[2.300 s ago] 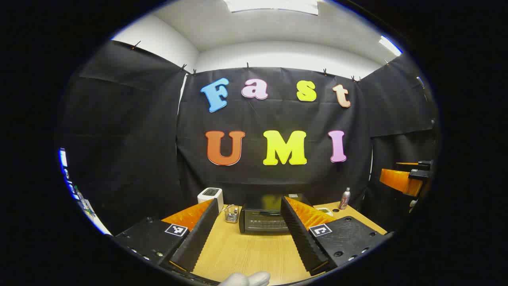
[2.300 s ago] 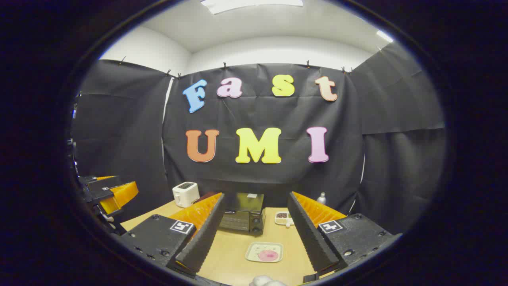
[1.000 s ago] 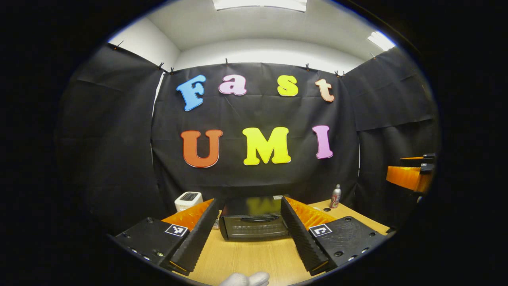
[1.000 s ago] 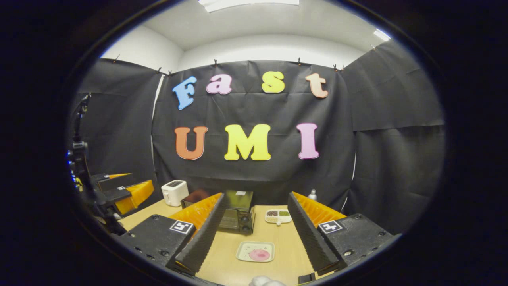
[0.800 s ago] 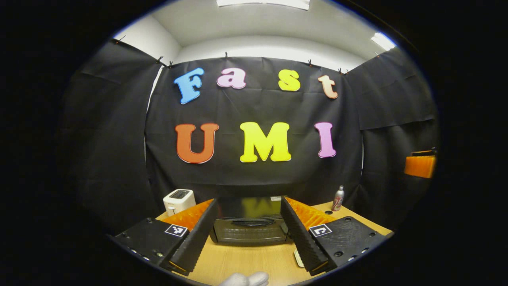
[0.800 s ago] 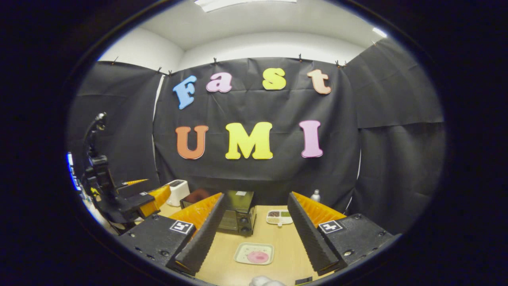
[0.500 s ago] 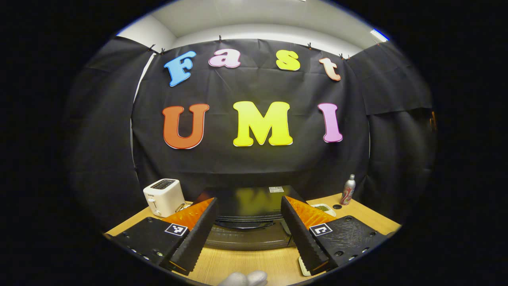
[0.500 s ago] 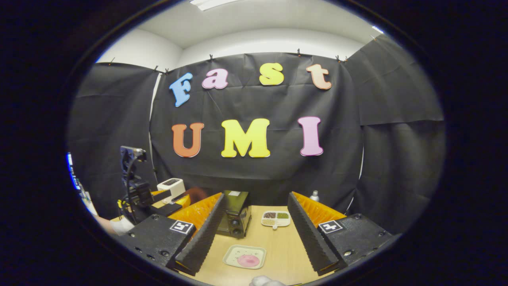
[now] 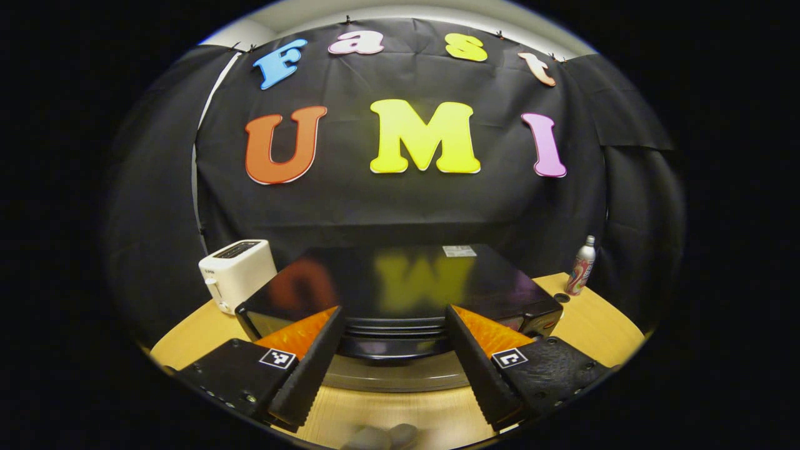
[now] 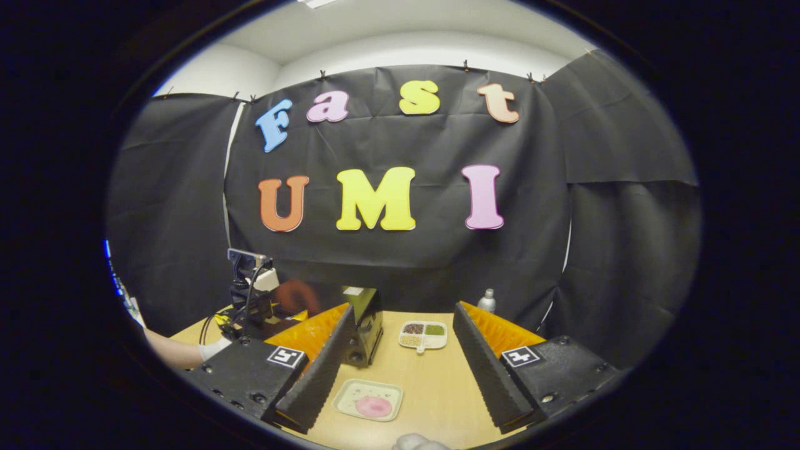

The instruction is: Open the electric oven with the left hand, put the food in, and close the electric oven.

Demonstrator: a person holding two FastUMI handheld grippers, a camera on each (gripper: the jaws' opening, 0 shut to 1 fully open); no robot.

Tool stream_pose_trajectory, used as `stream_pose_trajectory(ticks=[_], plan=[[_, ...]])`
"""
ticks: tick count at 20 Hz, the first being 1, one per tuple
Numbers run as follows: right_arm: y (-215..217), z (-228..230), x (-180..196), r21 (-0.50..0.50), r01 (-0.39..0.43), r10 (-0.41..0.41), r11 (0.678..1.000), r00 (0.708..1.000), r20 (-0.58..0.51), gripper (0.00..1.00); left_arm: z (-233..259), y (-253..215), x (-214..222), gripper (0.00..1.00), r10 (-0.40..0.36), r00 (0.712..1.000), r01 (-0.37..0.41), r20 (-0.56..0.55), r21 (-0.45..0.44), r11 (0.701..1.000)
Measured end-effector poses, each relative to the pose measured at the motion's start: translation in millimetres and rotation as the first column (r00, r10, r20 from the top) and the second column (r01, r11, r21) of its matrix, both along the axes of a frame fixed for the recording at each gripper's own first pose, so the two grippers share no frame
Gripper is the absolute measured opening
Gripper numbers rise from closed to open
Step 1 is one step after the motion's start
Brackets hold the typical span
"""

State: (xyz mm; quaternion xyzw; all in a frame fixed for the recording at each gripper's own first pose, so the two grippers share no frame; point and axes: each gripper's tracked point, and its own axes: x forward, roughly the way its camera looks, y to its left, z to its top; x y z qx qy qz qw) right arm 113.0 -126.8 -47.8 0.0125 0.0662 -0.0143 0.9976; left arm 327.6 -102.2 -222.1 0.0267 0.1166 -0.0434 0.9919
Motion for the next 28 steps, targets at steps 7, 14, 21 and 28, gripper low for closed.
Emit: stream_pose_trajectory(ticks=[7,14,21,28], plan=[[4,-6,-4,0.025,0.006,-0.006,1.0,1.0,-0.013,0.96,-3,6,-19,0.97,-0.01,0.999,0.009,-0.041,-0.015,1.0],[17,-1,-16,0.019,-0.004,0.004,1.0,1.0,-0.001,0.96,-15,11,-65,0.97,-0.032,0.996,0.031,-0.082,-0.006,0.999],[30,-15,-33,0.016,0.0,0.001,1.0,1.0,-0.021,0.96,-51,17,-124,0.97,-0.034,0.988,0.035,-0.154,0.004,0.999],[29,-51,-43,0.01,0.015,-0.014,1.0,0.996,-0.093,0.96,-100,23,-164,0.97,-0.03,0.97,0.033,-0.24,0.009,0.999]])
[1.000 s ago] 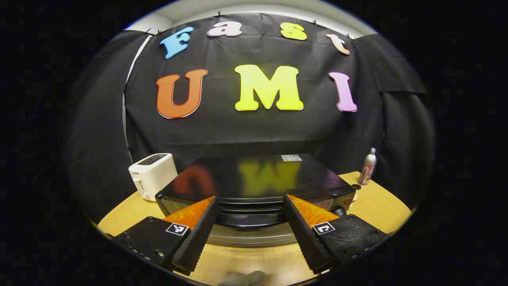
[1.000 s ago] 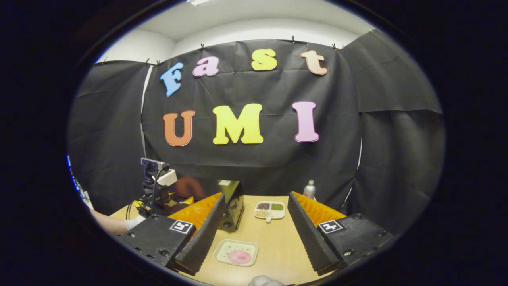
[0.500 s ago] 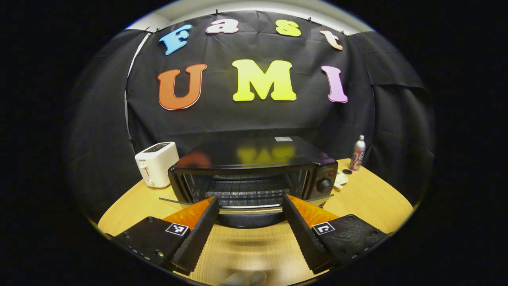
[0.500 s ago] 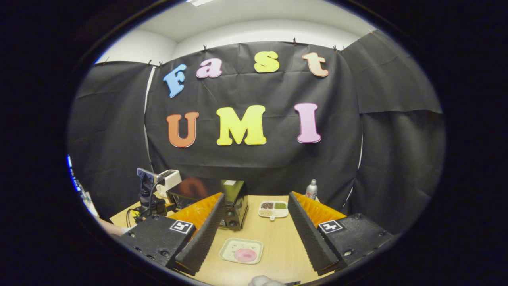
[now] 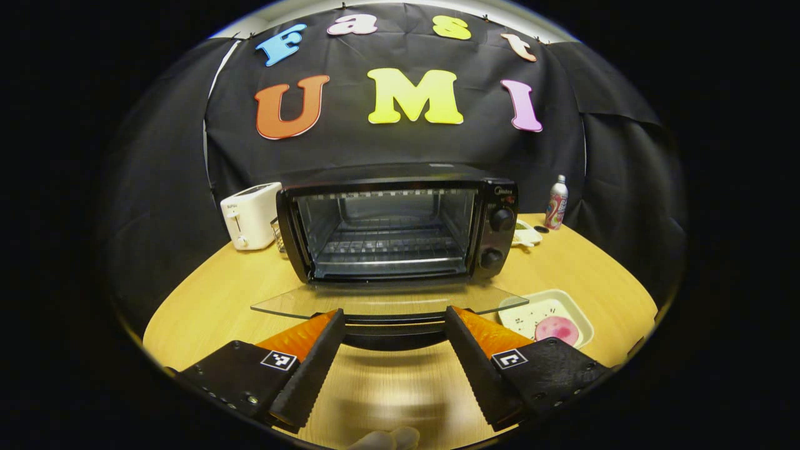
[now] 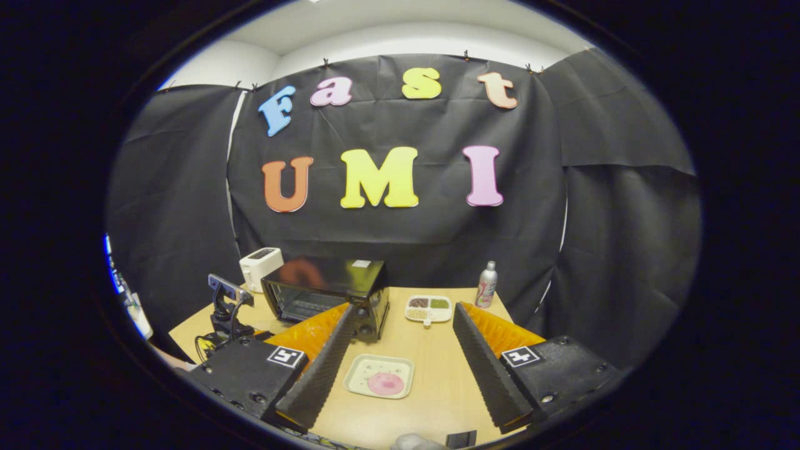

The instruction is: Open the electric oven with the left hand, put the food in, and close the electric oven.

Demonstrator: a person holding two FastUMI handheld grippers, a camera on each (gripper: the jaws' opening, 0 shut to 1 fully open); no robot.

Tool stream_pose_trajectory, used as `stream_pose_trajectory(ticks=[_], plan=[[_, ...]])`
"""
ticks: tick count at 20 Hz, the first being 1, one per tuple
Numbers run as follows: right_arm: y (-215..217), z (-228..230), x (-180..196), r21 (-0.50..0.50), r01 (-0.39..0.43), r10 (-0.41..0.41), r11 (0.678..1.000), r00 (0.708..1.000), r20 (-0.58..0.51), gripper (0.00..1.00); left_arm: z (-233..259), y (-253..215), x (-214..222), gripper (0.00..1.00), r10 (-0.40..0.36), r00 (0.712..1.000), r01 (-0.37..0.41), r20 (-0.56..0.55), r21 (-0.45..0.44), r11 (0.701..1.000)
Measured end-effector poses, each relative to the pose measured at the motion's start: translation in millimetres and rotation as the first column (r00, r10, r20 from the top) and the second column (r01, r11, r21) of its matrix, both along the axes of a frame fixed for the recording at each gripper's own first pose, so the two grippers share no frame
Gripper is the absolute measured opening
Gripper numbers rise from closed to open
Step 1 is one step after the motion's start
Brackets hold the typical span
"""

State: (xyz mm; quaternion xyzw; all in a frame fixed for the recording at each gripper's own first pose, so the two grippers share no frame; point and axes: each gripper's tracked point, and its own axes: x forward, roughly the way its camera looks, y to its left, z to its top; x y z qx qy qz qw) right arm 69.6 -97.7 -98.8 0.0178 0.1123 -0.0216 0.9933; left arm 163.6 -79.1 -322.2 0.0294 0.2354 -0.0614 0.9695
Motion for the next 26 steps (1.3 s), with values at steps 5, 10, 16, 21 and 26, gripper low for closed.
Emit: stream_pose_trajectory(ticks=[5,10,16,21,26], plan=[[-10,-27,2,-0.006,0.014,-0.015,1.0,0.998,-0.056,0.97,-36,4,-14,0.97,0.006,0.997,-0.005,-0.082,0.004,1.0],[-21,-71,14,0.005,0.021,-0.019,1.0,0.988,-0.153,0.99,-70,9,-24,0.98,0.025,0.983,-0.028,-0.181,-0.017,0.999],[-34,-147,42,0.075,0.024,0.002,0.997,0.945,-0.327,0.96,-47,20,-22,0.98,0.062,0.988,-0.065,-0.138,-0.02,0.998],[-29,-215,72,0.157,0.001,0.074,0.988,0.88,-0.469,0.81,13,27,-29,0.97,0.098,0.994,-0.099,-0.056,-0.028,0.995],[-15,-275,94,0.26,-0.003,0.159,0.966,0.799,-0.58,0.62,92,29,-41,0.97,0.117,0.991,-0.115,0.058,-0.034,0.993]])
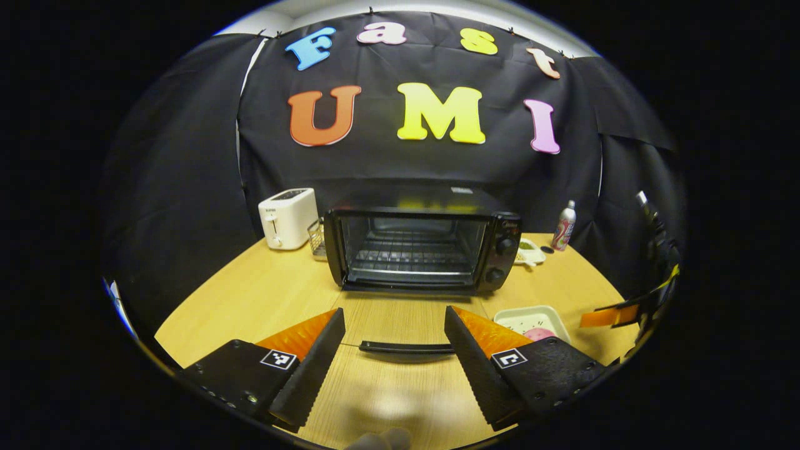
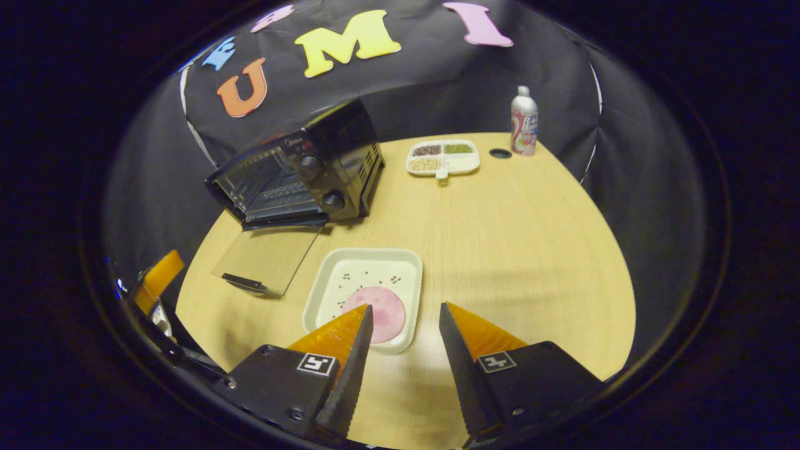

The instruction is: Open the electric oven with the left hand, put the food in, and close the electric oven.

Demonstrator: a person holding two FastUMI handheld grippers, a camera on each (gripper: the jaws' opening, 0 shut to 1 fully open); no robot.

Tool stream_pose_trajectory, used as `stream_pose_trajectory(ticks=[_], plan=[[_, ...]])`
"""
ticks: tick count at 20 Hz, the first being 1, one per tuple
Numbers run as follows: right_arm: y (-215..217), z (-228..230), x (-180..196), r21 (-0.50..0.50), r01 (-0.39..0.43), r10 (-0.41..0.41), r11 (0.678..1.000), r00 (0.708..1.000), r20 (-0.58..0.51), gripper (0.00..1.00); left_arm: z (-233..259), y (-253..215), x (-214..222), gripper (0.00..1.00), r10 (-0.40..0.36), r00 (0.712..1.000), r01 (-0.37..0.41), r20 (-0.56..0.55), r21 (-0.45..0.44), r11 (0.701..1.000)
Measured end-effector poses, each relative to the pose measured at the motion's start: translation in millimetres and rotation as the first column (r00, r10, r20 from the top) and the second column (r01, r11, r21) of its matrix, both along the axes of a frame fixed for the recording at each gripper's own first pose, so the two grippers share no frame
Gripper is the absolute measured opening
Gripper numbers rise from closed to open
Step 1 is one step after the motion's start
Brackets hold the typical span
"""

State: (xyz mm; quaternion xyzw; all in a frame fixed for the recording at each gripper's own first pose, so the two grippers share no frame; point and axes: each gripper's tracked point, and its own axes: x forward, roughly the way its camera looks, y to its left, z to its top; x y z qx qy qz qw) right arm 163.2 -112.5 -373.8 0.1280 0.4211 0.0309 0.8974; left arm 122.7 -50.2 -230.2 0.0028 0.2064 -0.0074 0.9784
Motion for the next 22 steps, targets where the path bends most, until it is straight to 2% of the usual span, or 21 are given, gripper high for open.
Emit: stream_pose_trajectory(ticks=[5,8,10,12,14,15,18,19,20,22], plan=[[-4,-39,19,0.061,-0.001,0.007,0.998,0.995,-0.101,0.53,68,-9,-15,0.97,0.011,0.996,-0.013,0.086,0.02,1.0],[-2,-48,28,0.108,0.01,0.005,0.994,0.99,-0.139,0.43,91,-15,-24,0.97,0.028,0.994,-0.031,0.102,0.028,0.999],[-4,-53,35,0.119,0.018,0.002,0.993,0.986,-0.169,0.43,102,-18,-29,0.97,0.044,0.993,-0.049,0.113,0.043,0.998],[-8,-55,39,0.115,0.033,-0.01,0.993,0.98,-0.2,0.24,104,-22,-33,0.97,0.061,0.992,-0.064,0.106,0.034,0.997],[-13,-57,39,0.081,0.047,-0.025,0.996,0.966,-0.256,0.17,105,-22,-36,0.97,0.075,0.992,-0.079,0.102,0.033,0.996],[-12,-56,38,0.053,0.029,-0.013,0.998,0.959,-0.284,0.05,106,-21,-36,0.97,0.08,0.991,-0.084,0.104,0.033,0.996],[-11,-58,40,-0.043,-0.063,0.044,0.997,0.934,-0.354,0.06,109,-23,-35,0.97,0.081,0.991,-0.083,0.106,0.022,0.996],[-11,-58,39,-0.067,-0.081,0.05,0.994,0.925,-0.376,0.04,108,-21,-35,0.97,0.082,0.99,-0.085,0.112,0.02,0.996],[-11,-59,41,-0.085,-0.093,0.052,0.992,0.917,-0.395,0.08,108,-22,-33,0.97,0.078,0.99,-0.08,0.114,0.016,0.997],[-11,-60,41,-0.1,-0.11,0.056,0.989,0.899,-0.434,0.07,109,-21,-32,0.97,0.075,0.99,-0.076,0.123,0.001,0.997]])
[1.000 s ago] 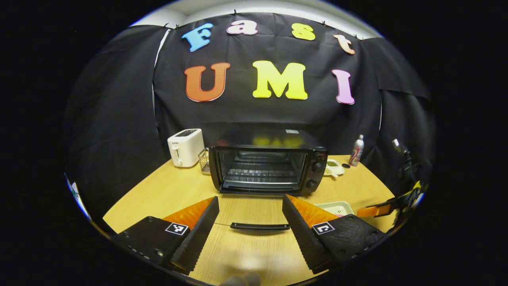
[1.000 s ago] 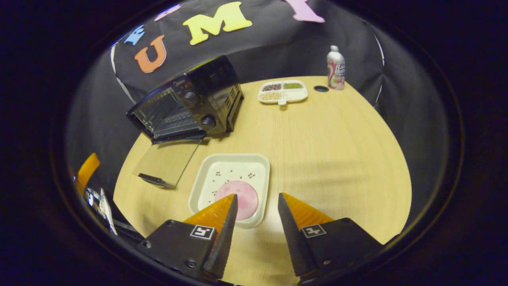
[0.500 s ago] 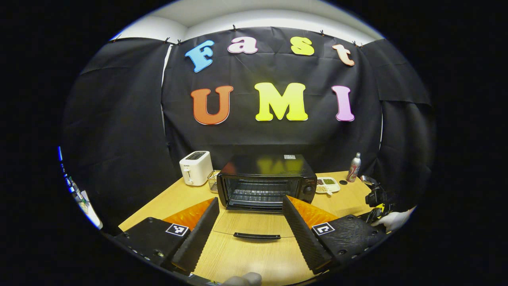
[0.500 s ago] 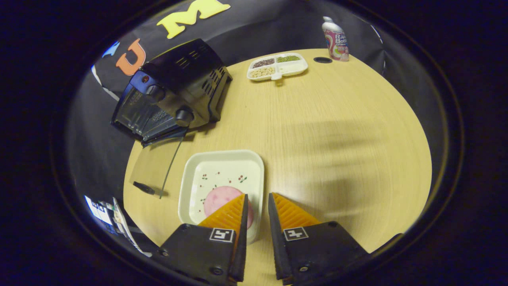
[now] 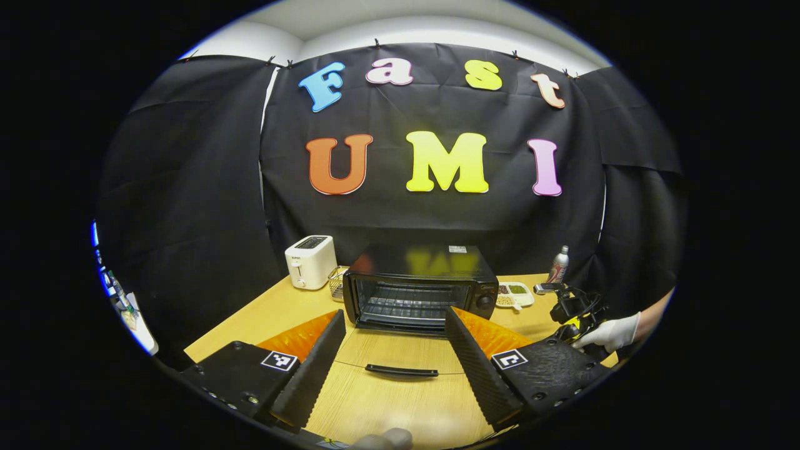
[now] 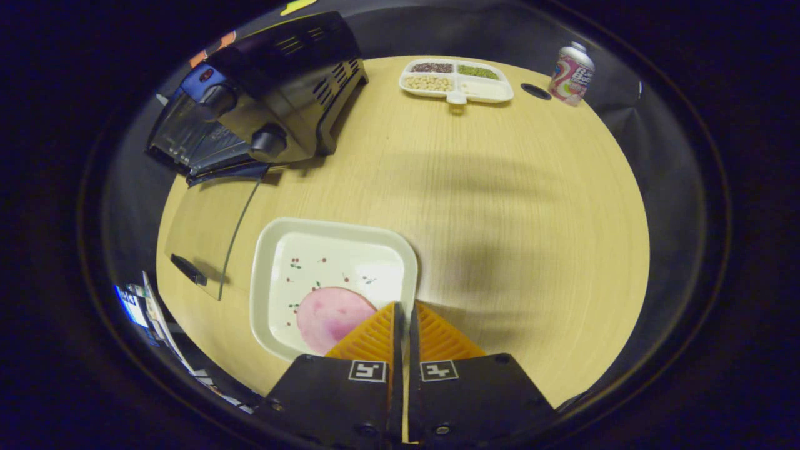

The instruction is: Open the electric oven with the left hand, put the food in, and close the electric oven.

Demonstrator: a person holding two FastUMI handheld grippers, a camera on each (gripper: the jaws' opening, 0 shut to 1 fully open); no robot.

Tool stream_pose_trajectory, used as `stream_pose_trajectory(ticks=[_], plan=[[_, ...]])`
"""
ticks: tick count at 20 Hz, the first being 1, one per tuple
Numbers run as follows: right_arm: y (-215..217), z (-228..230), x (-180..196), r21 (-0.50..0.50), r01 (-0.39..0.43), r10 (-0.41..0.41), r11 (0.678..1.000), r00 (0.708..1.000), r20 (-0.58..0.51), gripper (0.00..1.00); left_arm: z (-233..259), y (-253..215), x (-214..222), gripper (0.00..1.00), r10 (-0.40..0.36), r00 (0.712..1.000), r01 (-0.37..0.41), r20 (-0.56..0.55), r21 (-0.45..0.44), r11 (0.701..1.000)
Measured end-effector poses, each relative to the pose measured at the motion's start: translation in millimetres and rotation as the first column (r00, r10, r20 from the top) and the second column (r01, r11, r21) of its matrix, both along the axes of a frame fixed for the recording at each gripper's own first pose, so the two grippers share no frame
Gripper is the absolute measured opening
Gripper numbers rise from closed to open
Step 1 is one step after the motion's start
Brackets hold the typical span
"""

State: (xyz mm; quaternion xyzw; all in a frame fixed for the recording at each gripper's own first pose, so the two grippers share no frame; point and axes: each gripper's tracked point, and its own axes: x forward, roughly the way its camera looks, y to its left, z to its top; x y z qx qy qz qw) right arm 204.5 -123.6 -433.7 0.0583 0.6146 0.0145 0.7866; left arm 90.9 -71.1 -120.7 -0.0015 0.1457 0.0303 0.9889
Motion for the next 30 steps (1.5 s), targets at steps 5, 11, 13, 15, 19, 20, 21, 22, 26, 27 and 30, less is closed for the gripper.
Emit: stream_pose_trajectory(ticks=[5,11,13,15,19,20,21,22,26,27,30], plan=[[0,2,1,0.097,0.03,-0.02,0.995,0.994,-0.106,0.01,8,7,3,0.97,-0.022,0.999,0.024,0.046,-0.048,0.999],[2,4,-2,0.39,0.122,-0.07,0.913,0.987,-0.146,0.04,16,25,5,0.97,-0.038,0.998,0.042,0.048,-0.069,0.997],[5,6,-6,0.476,0.145,-0.098,0.868,0.988,-0.122,0.02,18,28,5,0.97,-0.043,0.998,0.046,0.048,-0.073,0.996],[6,8,-13,0.542,0.187,-0.15,0.819,0.982,-0.112,0.04,21,29,6,0.96,-0.048,0.998,0.051,0.048,-0.076,0.996],[2,17,-20,0.634,0.271,-0.272,0.724,0.957,-0.099,0.01,25,29,7,0.95,-0.065,0.997,0.069,0.05,-0.072,0.995],[-1,21,-19,0.643,0.289,-0.306,0.709,0.948,-0.088,0.04,26,28,6,0.95,-0.069,0.996,0.072,0.05,-0.07,0.995],[0,27,-18,0.651,0.304,-0.34,0.695,0.937,-0.075,0.0,28,27,7,0.95,-0.073,0.996,0.077,0.052,-0.069,0.995],[1,33,-21,0.655,0.312,-0.361,0.688,0.93,-0.063,0.0,30,27,6,0.96,-0.077,0.995,0.08,0.056,-0.065,0.995],[23,63,-29,0.666,0.339,-0.45,0.665,0.893,-0.006,0.0,32,33,5,0.95,-0.079,0.996,0.082,0.052,-0.06,0.995],[34,70,-30,0.672,0.342,-0.472,0.656,0.882,0.012,0.0,33,37,4,0.95,-0.081,0.995,0.084,0.053,-0.059,0.995],[80,83,-35,0.695,0.397,-0.558,0.6,0.829,0.008,0.04,36,53,1,0.95,-0.086,0.996,0.088,0.036,-0.047,0.995]])
